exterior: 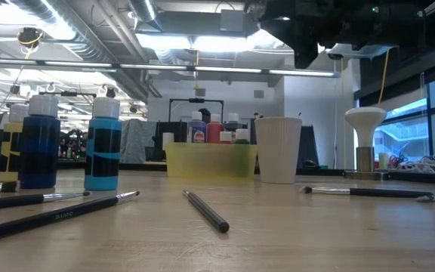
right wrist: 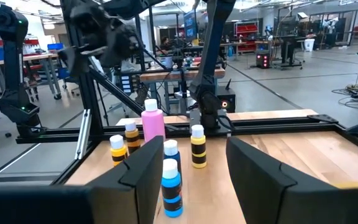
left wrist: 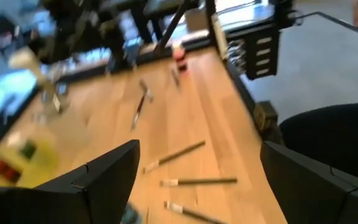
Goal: Pick & Place Paint Supplies
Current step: Put the large light pink paint bottle into the yellow bin
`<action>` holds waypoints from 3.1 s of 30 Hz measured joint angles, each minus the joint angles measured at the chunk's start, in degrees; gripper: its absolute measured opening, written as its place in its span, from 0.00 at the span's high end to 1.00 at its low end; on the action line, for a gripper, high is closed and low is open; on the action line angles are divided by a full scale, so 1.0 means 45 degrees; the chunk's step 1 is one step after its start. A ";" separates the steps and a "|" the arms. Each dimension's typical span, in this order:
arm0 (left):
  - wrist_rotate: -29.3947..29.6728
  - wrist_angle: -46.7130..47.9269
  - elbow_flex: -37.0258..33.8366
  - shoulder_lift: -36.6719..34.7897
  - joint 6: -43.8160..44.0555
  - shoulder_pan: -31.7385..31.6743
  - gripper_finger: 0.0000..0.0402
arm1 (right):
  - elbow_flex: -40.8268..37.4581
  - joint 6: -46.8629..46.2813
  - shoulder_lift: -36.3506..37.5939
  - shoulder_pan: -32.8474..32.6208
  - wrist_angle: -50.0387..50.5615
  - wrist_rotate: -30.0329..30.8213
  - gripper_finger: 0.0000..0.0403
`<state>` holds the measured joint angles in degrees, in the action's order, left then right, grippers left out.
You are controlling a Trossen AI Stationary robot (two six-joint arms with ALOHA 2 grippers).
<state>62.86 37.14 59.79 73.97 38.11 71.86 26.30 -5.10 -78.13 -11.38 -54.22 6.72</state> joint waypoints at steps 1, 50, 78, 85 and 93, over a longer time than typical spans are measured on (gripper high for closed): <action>-0.0012 0.0653 -0.0001 -0.0040 0.0883 0.0009 0.18 | 0.0000 0.0000 0.0000 0.0000 0.0005 0.0000 0.56; -0.5428 1.0043 -0.0015 0.1220 1.3859 -0.0255 0.18 | 0.0000 0.0000 0.0000 -0.0010 0.0092 -0.0647 0.56; -0.4937 1.0247 -0.0015 0.1346 1.4352 -0.0255 0.18 | 0.0000 0.0010 0.0000 -0.0005 0.0092 -0.0632 0.56; -0.4864 1.0333 -0.0019 0.1837 1.4372 -0.0255 0.18 | 0.0000 0.0012 0.0000 -0.0005 0.0092 -0.0602 0.56; -0.4781 1.0467 -0.0019 0.1939 1.4372 -0.0255 0.19 | 0.0000 0.0011 0.0000 0.0000 0.0092 -0.0607 0.56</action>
<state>41.34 84.25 59.70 82.70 102.78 70.72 26.30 -5.05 -78.13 -11.38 -53.80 3.99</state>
